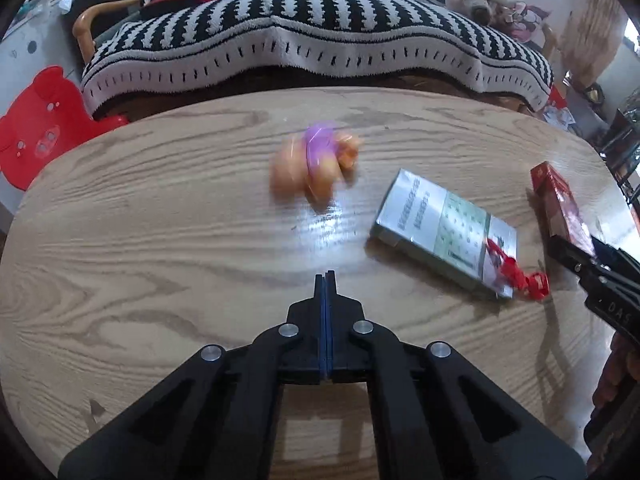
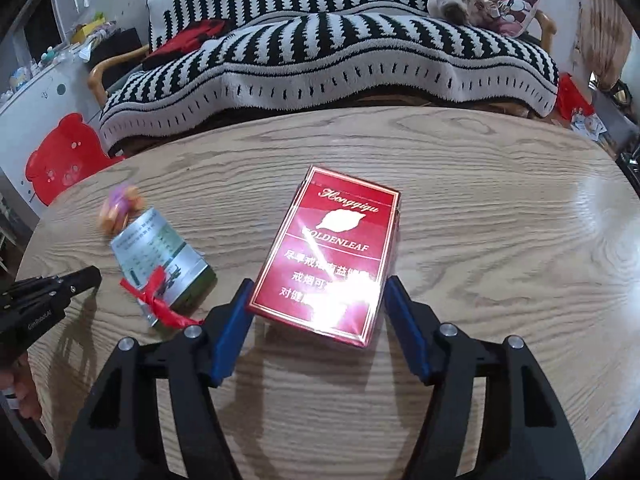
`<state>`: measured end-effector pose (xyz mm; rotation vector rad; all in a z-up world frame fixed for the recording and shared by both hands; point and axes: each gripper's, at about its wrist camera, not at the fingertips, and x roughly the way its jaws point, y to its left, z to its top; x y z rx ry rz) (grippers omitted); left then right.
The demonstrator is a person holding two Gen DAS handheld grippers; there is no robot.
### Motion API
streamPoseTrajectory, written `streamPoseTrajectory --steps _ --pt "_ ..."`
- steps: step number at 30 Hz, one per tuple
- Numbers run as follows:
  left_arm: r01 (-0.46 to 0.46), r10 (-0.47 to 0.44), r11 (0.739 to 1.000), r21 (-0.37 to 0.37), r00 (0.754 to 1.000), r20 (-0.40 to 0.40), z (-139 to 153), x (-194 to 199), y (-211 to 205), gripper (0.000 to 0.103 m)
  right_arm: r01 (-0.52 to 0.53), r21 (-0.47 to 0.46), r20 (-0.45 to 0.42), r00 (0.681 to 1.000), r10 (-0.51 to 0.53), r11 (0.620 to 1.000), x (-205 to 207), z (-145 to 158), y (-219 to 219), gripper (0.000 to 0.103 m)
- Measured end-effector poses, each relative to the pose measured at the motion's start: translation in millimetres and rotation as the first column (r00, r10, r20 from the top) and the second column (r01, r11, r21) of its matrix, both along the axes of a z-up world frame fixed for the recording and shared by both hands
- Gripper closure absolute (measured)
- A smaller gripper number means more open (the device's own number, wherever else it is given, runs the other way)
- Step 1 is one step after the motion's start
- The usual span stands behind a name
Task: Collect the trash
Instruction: 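Grasp the red cigarette box with the right gripper while the left grasps the doll figure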
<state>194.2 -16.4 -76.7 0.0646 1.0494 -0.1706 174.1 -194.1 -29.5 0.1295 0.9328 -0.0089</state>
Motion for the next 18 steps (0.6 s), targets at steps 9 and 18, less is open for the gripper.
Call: streamPoseTrajectory --steps 9,18 --pt "-0.030 0.030 1.000 -0.006 0.999 0.018 12.7 -8.7 11.4 0.103 0.004 0.026 -0.007 1.000 -0.004 1.000 -7.4 -2.4 -1.0 0.039" --pt "-0.146 0.148 0.989 -0.026 0.985 0.091 26.5 7.5 21.2 0.012 0.014 0.068 -0.010 1.000 -0.013 0.998 -1.6 -5.5 -8.5 0.039"
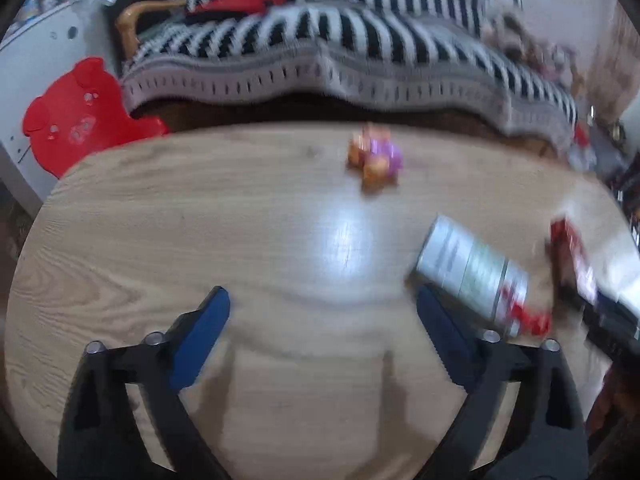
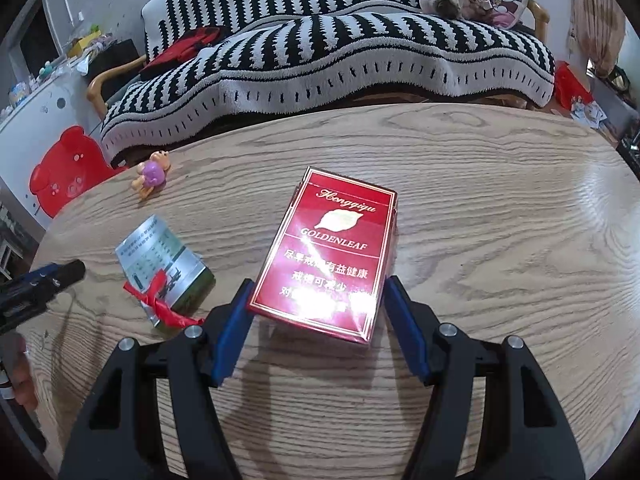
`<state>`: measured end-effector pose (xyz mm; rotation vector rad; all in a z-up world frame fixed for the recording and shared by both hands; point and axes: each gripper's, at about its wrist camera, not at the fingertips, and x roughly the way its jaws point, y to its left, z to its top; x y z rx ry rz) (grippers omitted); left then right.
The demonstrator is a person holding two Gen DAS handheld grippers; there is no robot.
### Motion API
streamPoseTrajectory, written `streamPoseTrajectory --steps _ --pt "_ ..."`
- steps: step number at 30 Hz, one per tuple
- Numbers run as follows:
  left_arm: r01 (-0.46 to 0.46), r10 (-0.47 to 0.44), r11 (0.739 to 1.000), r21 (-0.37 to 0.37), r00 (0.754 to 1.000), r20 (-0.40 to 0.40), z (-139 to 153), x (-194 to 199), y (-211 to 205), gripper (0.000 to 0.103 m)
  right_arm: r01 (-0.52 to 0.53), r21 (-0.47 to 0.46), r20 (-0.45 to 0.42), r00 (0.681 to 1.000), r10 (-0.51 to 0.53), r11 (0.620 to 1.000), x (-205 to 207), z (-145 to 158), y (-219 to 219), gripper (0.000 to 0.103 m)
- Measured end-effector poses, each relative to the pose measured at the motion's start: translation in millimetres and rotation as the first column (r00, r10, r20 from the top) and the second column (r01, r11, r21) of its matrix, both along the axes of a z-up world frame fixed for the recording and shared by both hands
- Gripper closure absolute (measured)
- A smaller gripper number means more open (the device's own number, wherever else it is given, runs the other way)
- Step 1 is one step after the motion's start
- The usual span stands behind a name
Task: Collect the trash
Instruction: 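Grasp the red cigarette box with the right gripper while the left grasps the doll figure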
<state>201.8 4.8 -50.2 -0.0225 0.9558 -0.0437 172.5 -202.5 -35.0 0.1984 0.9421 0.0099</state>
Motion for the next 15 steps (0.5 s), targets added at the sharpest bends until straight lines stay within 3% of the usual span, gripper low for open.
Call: streamPoseTrajectory --steps 5,12,13,15 --pt "0.015 -0.015 1.000 0.013 1.000 -0.012 5.3 40.2 -24.1 0.012 -0.015 -0.037 -0.002 1.000 0.015 0.999 4.0 -2.3 -3.2 0.039" --pt "0.005 0.001 0.998 0.069 0.996 -0.085 -20.3 113.6 -48.5 0.012 -0.039 -0.168 0.000 0.999 0.039 0.985 16.3 -7.8 -0.5 0.039" --pt "-0.001 0.009 0.997 0.078 0.996 -0.093 -25.4 119.9 -48.6 0.015 -0.043 -0.174 0.003 0.999 0.045 0.984 17.8 -8.2 0.4 0.039" --pt "-0.004 0.011 0.998 0.064 0.994 -0.109 -35.2 132.1 -44.5 0.033 -0.048 -0.170 0.001 0.999 0.049 0.984 21.1 -8.6 0.9 0.039"
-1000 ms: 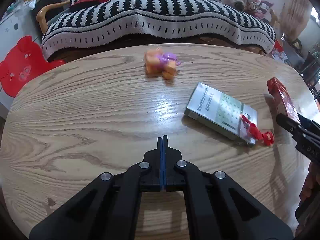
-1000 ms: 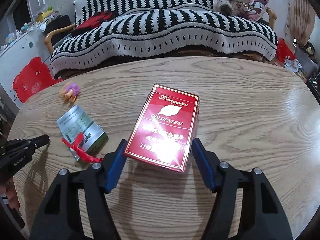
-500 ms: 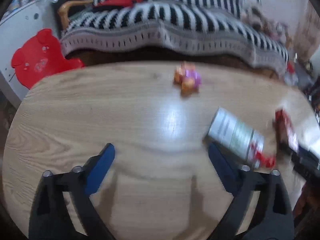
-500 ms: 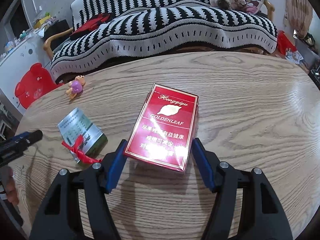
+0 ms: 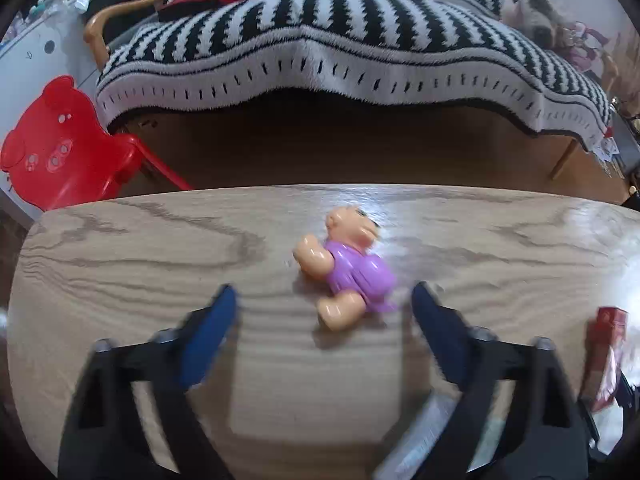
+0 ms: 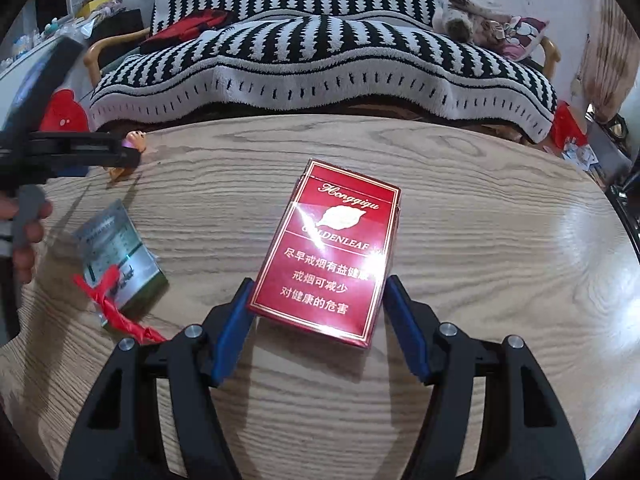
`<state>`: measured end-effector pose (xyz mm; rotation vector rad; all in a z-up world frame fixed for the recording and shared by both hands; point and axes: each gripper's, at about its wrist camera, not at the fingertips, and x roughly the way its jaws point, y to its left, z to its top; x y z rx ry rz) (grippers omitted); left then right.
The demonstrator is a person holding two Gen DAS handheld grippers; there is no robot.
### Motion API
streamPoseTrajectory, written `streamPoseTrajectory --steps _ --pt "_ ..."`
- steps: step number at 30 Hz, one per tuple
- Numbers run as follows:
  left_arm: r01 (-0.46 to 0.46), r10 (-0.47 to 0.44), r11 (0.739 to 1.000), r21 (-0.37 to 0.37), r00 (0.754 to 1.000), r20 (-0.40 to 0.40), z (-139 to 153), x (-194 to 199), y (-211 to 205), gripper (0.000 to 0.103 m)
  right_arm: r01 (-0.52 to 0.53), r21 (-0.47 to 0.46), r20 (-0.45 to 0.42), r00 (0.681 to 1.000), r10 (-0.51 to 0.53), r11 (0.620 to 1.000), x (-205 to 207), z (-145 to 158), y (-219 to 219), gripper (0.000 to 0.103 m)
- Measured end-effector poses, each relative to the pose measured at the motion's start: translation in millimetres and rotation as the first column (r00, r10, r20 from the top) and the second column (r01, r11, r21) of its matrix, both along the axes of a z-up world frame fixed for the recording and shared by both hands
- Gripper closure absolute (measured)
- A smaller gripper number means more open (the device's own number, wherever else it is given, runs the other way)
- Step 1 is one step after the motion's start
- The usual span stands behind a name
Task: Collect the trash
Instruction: 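Grasp the red cigarette box with the right gripper while the left grasps the doll figure, then carry the red box and doll over the bin and open both grippers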
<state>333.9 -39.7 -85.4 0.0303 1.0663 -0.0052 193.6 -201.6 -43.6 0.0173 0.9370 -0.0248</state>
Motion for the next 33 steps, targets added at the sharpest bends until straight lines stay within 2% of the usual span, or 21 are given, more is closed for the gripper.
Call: streamPoseTrajectory --steps 2,5,8,11,16,18,22,26,31,33 --pt "-0.003 0.003 1.000 0.000 0.999 0.053 7.0 2.1 5.1 0.066 -0.001 0.000 0.005 1.000 0.001 1.000 1.4 -0.6 0.2 0.039" --pt "-0.007 0.011 0.998 -0.060 0.999 0.052 10.7 2.7 13.1 0.066 0.002 0.005 0.003 1.000 -0.002 1.000 1.4 -0.7 1.1 0.039" --pt "-0.007 0.011 0.997 -0.078 0.999 0.051 12.7 -10.1 18.8 0.067 -0.004 0.032 -0.008 1.000 0.004 0.999 -3.0 1.3 2.4 0.040" --pt "0.002 0.001 0.995 -0.099 1.000 0.028 15.5 -33.9 24.6 0.067 0.001 0.060 -0.006 1.000 0.000 0.998 -12.2 9.0 3.7 0.040" --pt "0.033 -0.032 0.997 -0.070 0.999 0.019 24.5 -99.4 27.5 0.066 0.041 0.107 0.001 0.999 -0.041 0.993 -38.2 23.6 1.8 0.042" --pt "0.047 -0.046 0.997 -0.055 0.999 0.016 31.2 -133.0 28.7 0.067 0.059 0.146 0.001 0.998 -0.060 0.987 -62.6 28.1 0.8 0.042" --pt "0.076 -0.076 0.996 -0.041 0.997 0.008 42.6 -200.9 30.1 0.066 0.070 0.139 -0.014 0.998 -0.069 0.988 -117.5 29.6 7.5 0.042" --pt "0.116 -0.116 0.993 -0.035 0.993 0.001 49.7 -259.5 23.0 0.066 0.076 0.172 -0.047 0.997 -0.068 0.982 -163.5 27.8 6.3 0.043" --pt "0.180 -0.179 0.983 -0.041 0.984 0.025 72.5 -323.1 3.3 0.066 0.087 0.152 -0.006 0.996 -0.087 0.985 -223.5 52.8 -5.5 0.044" --pt "0.215 -0.213 0.976 -0.045 0.976 0.046 85.3 -342.9 -9.4 0.066 0.100 0.156 0.027 0.994 -0.105 0.983 -250.7 71.7 -17.1 0.044"
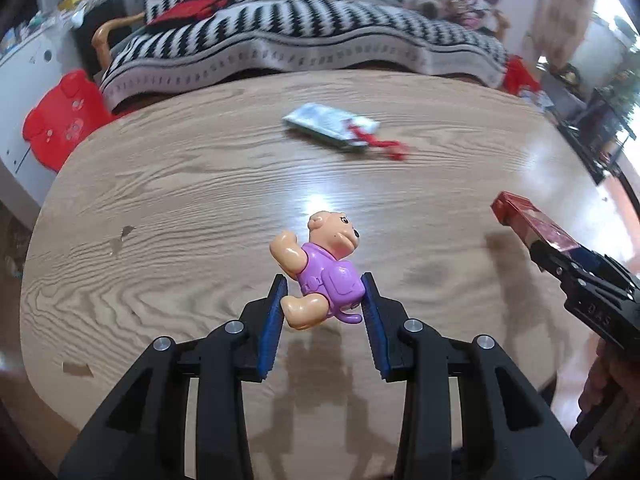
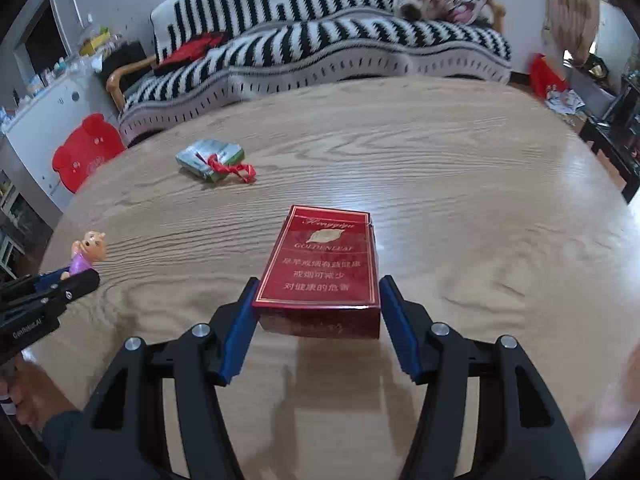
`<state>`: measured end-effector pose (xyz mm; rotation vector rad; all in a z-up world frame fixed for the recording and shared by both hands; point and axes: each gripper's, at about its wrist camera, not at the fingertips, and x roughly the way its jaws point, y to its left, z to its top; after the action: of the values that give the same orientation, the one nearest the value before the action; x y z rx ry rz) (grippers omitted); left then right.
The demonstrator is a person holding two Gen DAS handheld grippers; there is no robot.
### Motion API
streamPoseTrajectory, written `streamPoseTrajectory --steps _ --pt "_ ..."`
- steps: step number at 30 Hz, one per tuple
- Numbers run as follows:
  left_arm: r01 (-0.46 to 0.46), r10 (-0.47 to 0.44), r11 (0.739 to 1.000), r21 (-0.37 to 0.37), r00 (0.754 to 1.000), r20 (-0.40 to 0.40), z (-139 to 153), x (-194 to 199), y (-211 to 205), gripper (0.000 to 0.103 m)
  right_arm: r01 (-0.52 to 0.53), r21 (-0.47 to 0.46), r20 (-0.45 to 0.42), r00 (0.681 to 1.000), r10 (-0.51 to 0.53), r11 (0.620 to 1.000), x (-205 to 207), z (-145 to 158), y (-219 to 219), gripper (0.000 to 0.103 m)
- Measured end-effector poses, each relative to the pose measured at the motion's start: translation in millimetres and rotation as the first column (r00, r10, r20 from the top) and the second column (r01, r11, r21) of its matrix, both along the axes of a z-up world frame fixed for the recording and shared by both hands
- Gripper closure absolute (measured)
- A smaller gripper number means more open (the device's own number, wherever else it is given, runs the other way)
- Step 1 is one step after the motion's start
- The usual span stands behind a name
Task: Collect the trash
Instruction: 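Carry the red box and doll over the bin and open both grippers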
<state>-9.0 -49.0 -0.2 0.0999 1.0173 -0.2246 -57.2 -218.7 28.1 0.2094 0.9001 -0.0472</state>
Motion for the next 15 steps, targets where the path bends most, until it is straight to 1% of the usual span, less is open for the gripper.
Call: streamPoseTrajectory --steps 2,4,5,8,11,12,15 --pt "0.044 -0.043 0.999 -0.006 0.999 0.021 11.7 -20.1 -15.9 0.066 0.015 0.000 0.038 0.999 -0.015 1.000 -26.1 20.2 -13.3 0.044" --pt "0.111 -0.110 0.994 -0.011 0.993 0.038 21.6 -45.3 -39.9 0.066 0.032 -0.009 0.070 0.997 -0.031 0.999 -52.0 38.0 -25.0 0.044" --pt "0.147 -0.146 0.989 -0.017 0.988 0.044 24.8 -58.7 -52.5 0.066 0.049 -0.014 0.092 0.995 -0.048 0.999 -74.5 48.7 -35.4 0.044" --pt "0.239 -0.237 0.970 -0.031 0.970 0.053 28.3 -92.3 -88.8 0.066 0.091 -0.016 0.115 0.989 -0.088 0.996 -123.4 62.7 -60.7 0.044" --pt "0.333 -0.331 0.942 -0.035 0.942 0.053 26.5 -126.6 -127.5 0.066 0.136 -0.032 0.116 0.985 -0.132 0.990 -177.1 65.6 -86.2 0.044" --pt "0.370 -0.368 0.928 -0.039 0.929 0.047 23.0 -139.7 -142.8 0.066 0.146 -0.036 0.111 0.984 -0.141 0.989 -188.3 63.9 -91.6 0.044" --pt "0.452 -0.452 0.891 -0.045 0.892 0.009 4.9 -170.7 -180.4 0.066 0.175 -0.049 0.065 0.983 -0.172 0.983 -228.9 45.3 -109.7 0.044"
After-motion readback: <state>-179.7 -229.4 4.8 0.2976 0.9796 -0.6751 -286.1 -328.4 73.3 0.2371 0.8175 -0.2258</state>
